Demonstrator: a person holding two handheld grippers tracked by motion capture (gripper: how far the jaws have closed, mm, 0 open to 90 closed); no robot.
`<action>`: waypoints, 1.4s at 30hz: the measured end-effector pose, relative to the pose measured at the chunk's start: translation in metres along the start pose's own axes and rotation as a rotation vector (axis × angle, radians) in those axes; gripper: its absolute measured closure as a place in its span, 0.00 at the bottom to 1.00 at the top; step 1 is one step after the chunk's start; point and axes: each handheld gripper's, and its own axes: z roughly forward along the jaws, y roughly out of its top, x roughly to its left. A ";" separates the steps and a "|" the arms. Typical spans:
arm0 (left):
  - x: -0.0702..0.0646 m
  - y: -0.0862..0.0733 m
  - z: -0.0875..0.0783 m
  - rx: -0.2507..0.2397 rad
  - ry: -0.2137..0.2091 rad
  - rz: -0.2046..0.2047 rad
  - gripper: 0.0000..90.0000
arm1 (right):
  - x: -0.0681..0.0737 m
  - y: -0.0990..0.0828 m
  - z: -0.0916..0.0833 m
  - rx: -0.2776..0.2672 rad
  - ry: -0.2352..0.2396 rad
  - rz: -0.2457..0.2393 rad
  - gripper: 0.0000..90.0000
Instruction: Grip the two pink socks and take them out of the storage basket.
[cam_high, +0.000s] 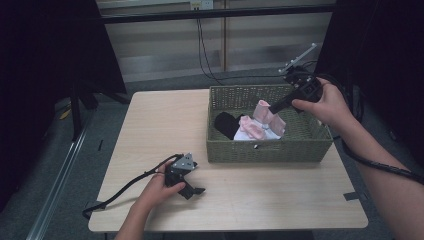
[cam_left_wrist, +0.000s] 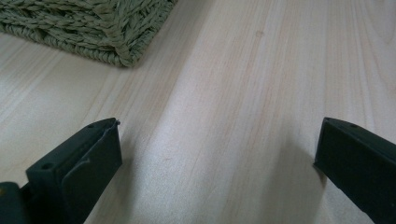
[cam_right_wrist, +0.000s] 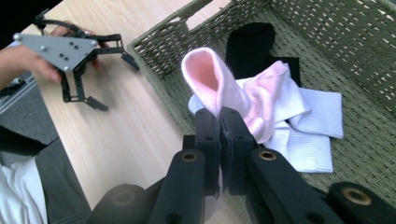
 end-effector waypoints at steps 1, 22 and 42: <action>0.000 0.000 0.000 0.000 0.000 0.000 0.00 | 0.002 -0.001 -0.001 0.001 0.005 -0.003 0.96; 0.000 0.000 0.000 -0.002 0.002 0.003 0.00 | 0.035 -0.026 0.004 -0.020 0.129 -0.083 0.96; 0.000 0.000 0.000 -0.002 0.002 0.001 0.00 | 0.044 -0.049 0.065 0.040 0.234 -0.087 0.94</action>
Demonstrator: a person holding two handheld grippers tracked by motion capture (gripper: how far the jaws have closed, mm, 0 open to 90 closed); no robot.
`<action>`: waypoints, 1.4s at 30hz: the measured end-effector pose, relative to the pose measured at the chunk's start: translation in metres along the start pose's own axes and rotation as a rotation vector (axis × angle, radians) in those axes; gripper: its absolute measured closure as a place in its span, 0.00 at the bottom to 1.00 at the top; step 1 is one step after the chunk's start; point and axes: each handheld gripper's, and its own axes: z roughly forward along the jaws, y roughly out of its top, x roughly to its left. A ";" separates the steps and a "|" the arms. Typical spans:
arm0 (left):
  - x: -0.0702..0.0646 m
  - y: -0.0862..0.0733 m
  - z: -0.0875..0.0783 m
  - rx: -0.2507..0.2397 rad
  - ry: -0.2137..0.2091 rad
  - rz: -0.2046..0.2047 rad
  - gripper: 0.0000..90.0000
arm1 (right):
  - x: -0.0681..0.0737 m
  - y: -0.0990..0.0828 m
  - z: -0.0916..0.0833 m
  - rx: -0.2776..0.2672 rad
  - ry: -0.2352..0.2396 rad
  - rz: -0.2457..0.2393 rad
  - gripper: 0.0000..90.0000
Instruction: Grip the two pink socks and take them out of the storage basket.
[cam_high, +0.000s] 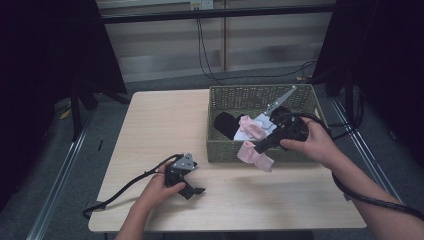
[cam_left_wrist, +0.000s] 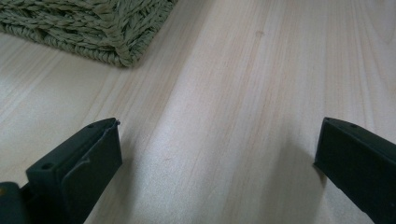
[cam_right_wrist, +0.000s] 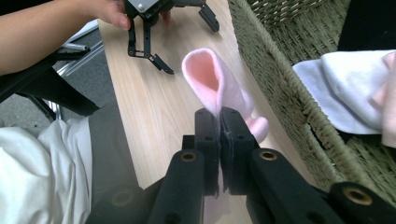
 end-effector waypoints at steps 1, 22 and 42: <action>0.000 0.000 0.000 0.000 0.000 0.000 0.00 | -0.001 -0.001 0.003 0.004 0.006 0.005 0.90; 0.000 0.000 0.000 0.001 0.000 0.003 0.00 | -0.042 0.008 -0.003 -0.066 -0.118 0.091 0.60; 0.000 0.000 0.000 0.001 0.000 0.004 0.00 | -0.098 0.014 0.018 -0.054 -0.267 0.171 0.44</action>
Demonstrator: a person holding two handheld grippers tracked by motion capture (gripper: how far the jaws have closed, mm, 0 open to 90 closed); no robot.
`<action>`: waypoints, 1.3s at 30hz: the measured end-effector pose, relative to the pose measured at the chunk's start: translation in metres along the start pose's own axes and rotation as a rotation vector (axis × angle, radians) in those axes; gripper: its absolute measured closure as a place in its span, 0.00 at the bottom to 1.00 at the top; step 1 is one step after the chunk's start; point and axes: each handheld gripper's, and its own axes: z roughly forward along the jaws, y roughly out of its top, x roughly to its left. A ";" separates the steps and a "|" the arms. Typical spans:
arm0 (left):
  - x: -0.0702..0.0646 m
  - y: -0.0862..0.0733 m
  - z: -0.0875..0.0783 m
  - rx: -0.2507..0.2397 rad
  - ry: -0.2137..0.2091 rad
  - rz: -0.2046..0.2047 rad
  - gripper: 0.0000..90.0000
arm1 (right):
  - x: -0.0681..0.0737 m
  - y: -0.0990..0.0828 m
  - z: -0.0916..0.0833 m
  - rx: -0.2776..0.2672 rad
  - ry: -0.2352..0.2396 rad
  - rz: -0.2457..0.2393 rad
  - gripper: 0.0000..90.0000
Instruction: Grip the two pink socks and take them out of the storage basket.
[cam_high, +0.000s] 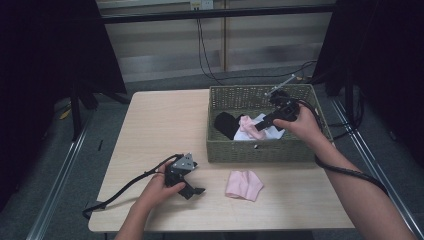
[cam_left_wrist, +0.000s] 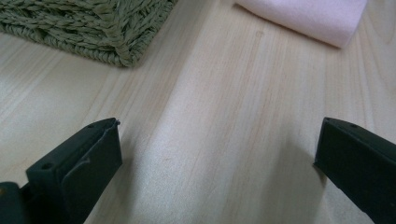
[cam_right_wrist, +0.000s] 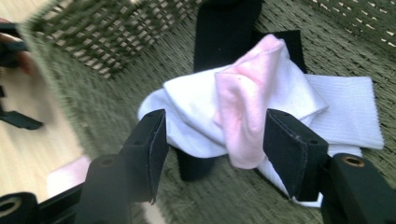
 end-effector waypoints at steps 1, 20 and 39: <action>0.000 0.000 0.000 -0.001 0.000 -0.001 0.00 | -0.001 0.001 0.002 0.000 -0.006 -0.002 0.43; 0.000 0.000 0.000 -0.003 0.000 -0.003 0.00 | -0.019 0.016 0.033 0.021 -0.055 0.013 0.38; 0.000 0.000 0.000 -0.002 0.001 -0.003 0.00 | -0.030 0.023 0.073 0.100 -0.046 -0.030 0.52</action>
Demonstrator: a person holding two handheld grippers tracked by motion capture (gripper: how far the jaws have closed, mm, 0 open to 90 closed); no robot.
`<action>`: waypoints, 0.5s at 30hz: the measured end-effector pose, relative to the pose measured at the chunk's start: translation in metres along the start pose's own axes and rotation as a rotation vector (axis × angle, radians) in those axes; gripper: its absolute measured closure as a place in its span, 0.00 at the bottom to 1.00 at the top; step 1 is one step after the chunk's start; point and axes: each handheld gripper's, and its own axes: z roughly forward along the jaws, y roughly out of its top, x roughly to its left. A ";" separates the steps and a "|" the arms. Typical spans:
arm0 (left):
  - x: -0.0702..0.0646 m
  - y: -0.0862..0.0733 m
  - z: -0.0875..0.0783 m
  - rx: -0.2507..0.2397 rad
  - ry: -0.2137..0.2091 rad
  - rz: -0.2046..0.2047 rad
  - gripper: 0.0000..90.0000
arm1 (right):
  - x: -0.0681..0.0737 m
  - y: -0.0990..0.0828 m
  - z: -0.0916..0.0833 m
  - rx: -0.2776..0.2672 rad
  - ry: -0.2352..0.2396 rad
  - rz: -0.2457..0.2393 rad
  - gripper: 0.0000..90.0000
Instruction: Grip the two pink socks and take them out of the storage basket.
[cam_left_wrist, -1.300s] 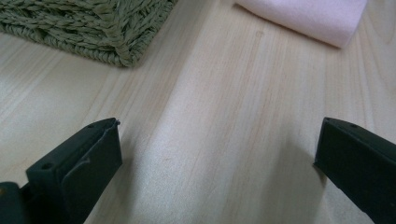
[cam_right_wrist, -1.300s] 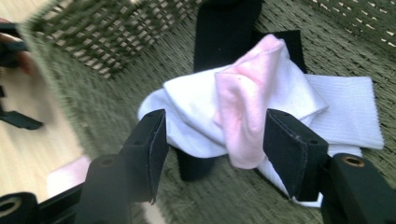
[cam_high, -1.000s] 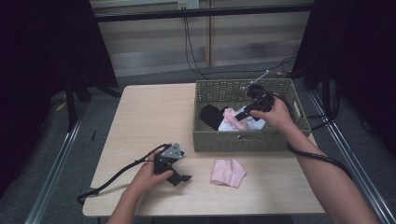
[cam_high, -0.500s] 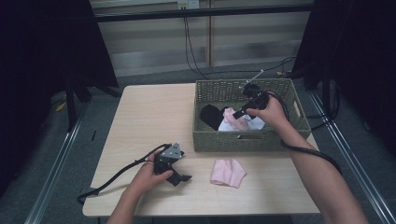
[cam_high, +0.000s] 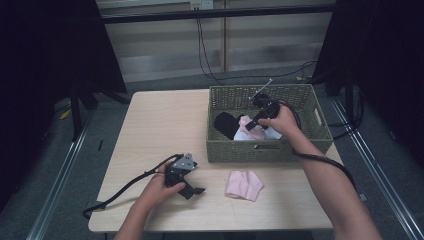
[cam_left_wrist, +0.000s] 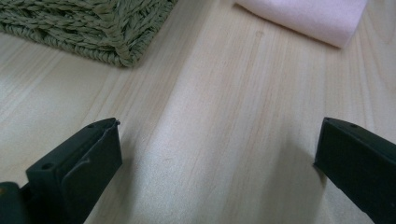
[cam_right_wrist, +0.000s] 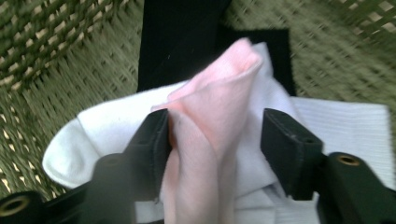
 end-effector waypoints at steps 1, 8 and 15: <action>0.000 0.000 0.000 0.000 0.000 0.000 0.00 | 0.000 0.000 0.001 0.004 0.009 -0.001 0.59; 0.000 0.000 0.000 0.000 -0.001 0.000 0.00 | 0.003 -0.004 -0.005 0.014 0.053 -0.021 0.88; 0.000 0.000 0.000 0.000 -0.001 0.000 0.00 | 0.005 -0.006 -0.024 -0.037 0.076 -0.003 0.91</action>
